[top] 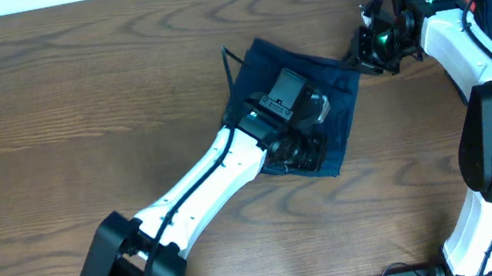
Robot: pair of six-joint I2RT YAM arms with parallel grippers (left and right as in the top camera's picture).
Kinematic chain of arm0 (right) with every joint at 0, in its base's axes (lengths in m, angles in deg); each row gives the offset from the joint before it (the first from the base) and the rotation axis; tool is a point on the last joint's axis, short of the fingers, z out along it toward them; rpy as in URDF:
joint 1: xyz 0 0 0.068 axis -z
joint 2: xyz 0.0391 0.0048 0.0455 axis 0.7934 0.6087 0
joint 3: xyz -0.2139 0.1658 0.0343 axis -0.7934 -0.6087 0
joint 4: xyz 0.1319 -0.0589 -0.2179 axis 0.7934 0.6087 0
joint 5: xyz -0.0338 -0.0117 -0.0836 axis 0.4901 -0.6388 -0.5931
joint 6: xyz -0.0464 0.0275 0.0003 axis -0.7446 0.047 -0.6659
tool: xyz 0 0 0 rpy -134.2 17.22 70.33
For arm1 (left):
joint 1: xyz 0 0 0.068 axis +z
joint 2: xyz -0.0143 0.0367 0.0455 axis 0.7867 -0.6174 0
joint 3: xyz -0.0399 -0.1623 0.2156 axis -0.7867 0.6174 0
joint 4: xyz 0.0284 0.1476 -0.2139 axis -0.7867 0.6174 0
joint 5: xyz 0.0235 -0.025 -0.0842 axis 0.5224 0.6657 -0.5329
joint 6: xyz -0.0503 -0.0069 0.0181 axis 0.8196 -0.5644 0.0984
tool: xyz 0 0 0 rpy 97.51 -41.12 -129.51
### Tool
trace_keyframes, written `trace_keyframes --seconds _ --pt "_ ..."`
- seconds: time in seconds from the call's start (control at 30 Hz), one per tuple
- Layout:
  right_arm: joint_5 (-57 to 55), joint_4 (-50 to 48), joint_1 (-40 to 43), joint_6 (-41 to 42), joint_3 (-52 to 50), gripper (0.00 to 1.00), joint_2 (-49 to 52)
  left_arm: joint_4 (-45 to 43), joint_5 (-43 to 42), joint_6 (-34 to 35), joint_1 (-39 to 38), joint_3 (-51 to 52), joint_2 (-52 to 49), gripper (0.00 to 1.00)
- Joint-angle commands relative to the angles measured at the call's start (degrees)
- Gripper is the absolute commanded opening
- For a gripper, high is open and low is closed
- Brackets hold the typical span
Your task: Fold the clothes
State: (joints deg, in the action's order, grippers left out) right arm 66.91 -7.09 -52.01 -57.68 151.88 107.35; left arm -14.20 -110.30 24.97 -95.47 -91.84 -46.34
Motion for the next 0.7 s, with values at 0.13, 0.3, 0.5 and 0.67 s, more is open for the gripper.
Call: trace_keyframes --seconds 0.13,0.3,0.5,0.67 --pt "-1.8 1.1 -2.9 -3.0 -1.9 0.14 0.6 -2.1 4.1 -0.9 0.2 -0.1 -3.4 0.14" --pt "-2.9 -1.6 -4.9 -2.0 -4.1 0.15 0.6 -1.9 2.7 -0.6 0.2 -0.1 -7.4 0.14" --pt "-4.4 -8.9 -5.0 3.9 -6.2 0.16 0.7 -0.5 1.5 -0.3 0.2 0.0 -9.9 0.14" --pt "-4.2 -12.2 -5.1 6.1 -6.2 0.14 1.8 -0.4 1.5 -0.3 0.1 1.0 -10.1 0.14"
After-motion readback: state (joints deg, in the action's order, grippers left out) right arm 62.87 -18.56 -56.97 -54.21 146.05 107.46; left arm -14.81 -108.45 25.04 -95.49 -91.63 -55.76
